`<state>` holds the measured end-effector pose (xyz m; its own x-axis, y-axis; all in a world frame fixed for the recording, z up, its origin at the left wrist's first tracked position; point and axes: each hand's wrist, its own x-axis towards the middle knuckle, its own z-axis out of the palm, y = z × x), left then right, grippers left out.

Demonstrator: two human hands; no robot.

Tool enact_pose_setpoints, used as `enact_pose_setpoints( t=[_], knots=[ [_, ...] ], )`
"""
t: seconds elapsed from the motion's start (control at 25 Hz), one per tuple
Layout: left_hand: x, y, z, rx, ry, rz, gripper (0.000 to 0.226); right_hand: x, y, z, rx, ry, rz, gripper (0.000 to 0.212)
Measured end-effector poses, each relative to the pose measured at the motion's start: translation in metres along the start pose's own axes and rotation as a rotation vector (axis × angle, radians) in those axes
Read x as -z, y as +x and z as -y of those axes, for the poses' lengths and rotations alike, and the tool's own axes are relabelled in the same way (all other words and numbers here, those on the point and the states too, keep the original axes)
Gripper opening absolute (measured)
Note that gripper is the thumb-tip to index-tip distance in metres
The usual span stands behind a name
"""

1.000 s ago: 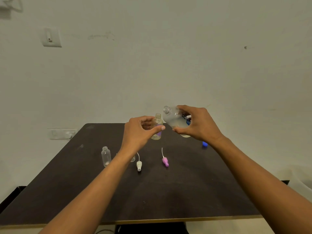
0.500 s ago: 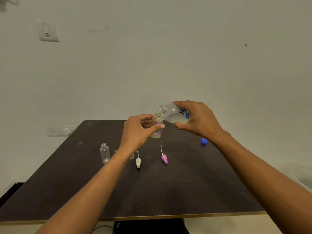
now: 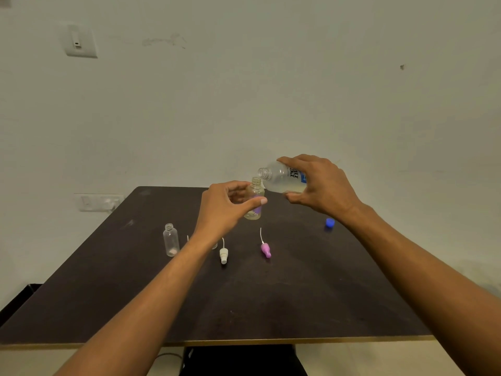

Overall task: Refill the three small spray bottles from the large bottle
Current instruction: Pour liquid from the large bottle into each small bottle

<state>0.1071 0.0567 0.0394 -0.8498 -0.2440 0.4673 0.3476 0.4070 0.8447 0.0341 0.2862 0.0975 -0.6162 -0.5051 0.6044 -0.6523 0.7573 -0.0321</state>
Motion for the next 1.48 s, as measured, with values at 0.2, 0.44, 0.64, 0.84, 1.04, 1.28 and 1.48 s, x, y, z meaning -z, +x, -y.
enact_pose_setpoints(
  t=[0.2, 0.44, 0.64, 0.84, 1.04, 1.28, 1.48],
  knots=[
    [-0.001, 0.0, 0.003, 0.006, 0.001, 0.005, 0.058, -0.001, 0.0, -0.002, 0.021, -0.04, -0.014, 0.075],
    [-0.002, 0.0, 0.006, 0.008, 0.01, 0.005, 0.062, 0.001, 0.001, -0.003, 0.037, -0.065, -0.003, 0.076],
    [-0.003, 0.001, 0.008, 0.012, -0.002, 0.015, 0.06, 0.002, 0.002, -0.005, 0.051, -0.061, -0.002, 0.076],
    [-0.003, 0.001, 0.009, 0.014, -0.007, 0.018, 0.06, 0.003, 0.003, -0.004, 0.054, -0.072, 0.0, 0.078],
    [-0.003, 0.001, 0.011, 0.01, 0.007, 0.015, 0.06, 0.003, 0.002, -0.003, 0.065, -0.07, -0.003, 0.076],
    [-0.003, 0.0, 0.011, 0.008, 0.008, 0.02, 0.058, 0.004, 0.003, -0.003, 0.076, -0.087, -0.003, 0.077],
    [-0.004, 0.001, 0.01, 0.01, 0.008, 0.023, 0.057, 0.004, 0.004, -0.004, 0.09, -0.105, -0.009, 0.076]
  ],
)
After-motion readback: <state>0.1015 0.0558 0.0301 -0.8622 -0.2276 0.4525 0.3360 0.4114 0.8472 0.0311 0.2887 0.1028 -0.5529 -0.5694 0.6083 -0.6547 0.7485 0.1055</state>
